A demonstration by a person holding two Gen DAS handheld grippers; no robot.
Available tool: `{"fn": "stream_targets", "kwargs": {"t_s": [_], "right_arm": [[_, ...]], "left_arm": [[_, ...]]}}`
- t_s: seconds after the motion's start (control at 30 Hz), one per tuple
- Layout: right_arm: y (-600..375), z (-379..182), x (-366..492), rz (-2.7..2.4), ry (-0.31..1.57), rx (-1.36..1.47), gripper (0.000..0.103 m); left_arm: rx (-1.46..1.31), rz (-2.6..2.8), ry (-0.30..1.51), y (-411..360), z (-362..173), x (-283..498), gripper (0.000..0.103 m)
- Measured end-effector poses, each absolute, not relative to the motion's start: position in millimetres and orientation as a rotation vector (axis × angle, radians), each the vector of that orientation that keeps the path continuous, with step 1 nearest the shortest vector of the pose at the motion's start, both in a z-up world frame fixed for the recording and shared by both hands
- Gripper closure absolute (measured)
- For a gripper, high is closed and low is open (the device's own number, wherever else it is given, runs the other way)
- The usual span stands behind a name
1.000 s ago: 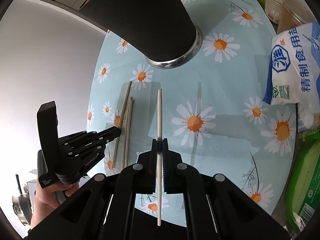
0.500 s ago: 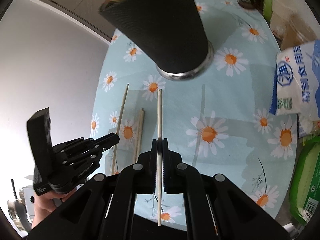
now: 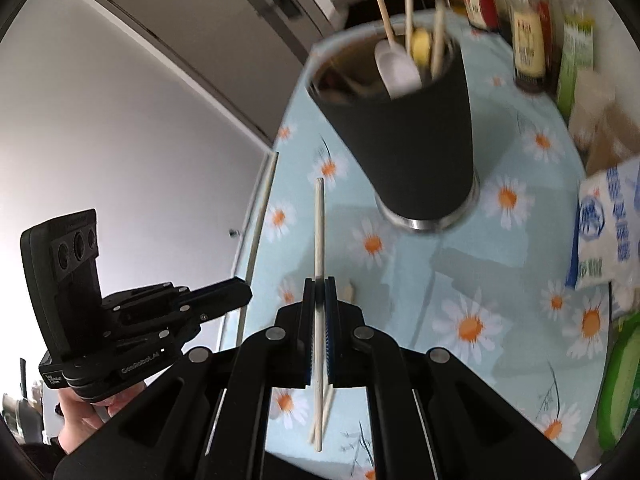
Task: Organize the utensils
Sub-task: 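Lift both chopsticks with both grippers and carry them over the holder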
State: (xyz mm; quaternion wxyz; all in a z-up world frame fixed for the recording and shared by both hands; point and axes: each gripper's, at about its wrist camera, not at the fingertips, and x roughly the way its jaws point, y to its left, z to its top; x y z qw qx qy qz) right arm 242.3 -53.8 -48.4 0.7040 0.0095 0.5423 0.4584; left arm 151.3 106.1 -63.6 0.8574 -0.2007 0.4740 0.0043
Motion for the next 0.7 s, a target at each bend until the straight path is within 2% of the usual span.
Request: {"fn": "stream_targets", "kwargs": {"t_s": [0.4, 0.7], "right_arm": [[-66, 17, 276, 1.014, 0.962, 0.186, 0.098], [-69, 52, 312, 1.029, 0.837, 0.235, 0.098]], "left_arm": [[-0.356, -0.061, 0.776, 108, 5, 183, 0.099], [-0.329, -0.093, 0.672, 108, 31, 216, 0.099]]}}
